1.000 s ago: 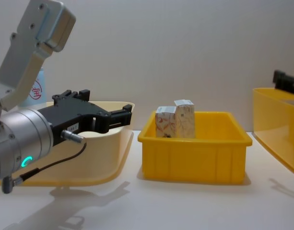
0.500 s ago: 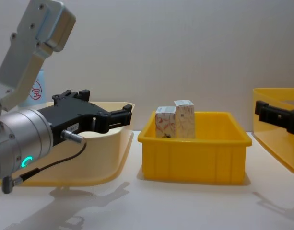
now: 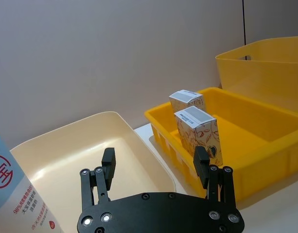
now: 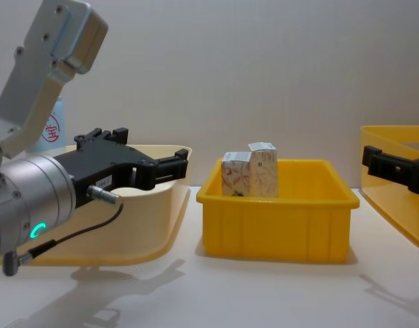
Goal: Bimanual collaborative sorting of washing and personal care products
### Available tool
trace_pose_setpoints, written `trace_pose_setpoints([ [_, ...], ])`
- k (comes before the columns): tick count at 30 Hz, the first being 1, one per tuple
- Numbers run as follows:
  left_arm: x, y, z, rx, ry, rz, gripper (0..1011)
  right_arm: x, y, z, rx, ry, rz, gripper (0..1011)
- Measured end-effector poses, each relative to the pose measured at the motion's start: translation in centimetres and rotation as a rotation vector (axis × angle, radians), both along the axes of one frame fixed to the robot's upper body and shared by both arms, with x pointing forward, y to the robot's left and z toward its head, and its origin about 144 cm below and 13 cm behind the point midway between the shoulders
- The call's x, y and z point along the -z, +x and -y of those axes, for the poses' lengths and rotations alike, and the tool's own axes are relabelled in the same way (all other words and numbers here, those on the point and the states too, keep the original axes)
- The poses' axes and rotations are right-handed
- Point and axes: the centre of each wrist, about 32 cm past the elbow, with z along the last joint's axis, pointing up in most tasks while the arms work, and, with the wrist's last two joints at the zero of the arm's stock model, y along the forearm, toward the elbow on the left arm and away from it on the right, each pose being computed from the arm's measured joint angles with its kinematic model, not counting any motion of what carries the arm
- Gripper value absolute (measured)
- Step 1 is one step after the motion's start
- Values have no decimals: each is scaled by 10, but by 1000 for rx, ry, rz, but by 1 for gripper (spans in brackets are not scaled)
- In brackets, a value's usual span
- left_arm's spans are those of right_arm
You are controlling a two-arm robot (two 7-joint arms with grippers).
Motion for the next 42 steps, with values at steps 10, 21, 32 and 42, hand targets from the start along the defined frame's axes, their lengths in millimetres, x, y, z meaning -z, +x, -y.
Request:
trace_pose_setpoints([
  [10,0,0,0,0,0,0,1002,0,0,0,0,0,0,1001],
  [21,0,0,0,0,0,0,1002,0,0,0,0,0,1,1001],
  [32,0,0,0,0,0,0,1002,0,0,0,0,0,0,1001],
  [42,0,0,0,0,0,0,1002,0,0,0,0,0,1,1001],
])
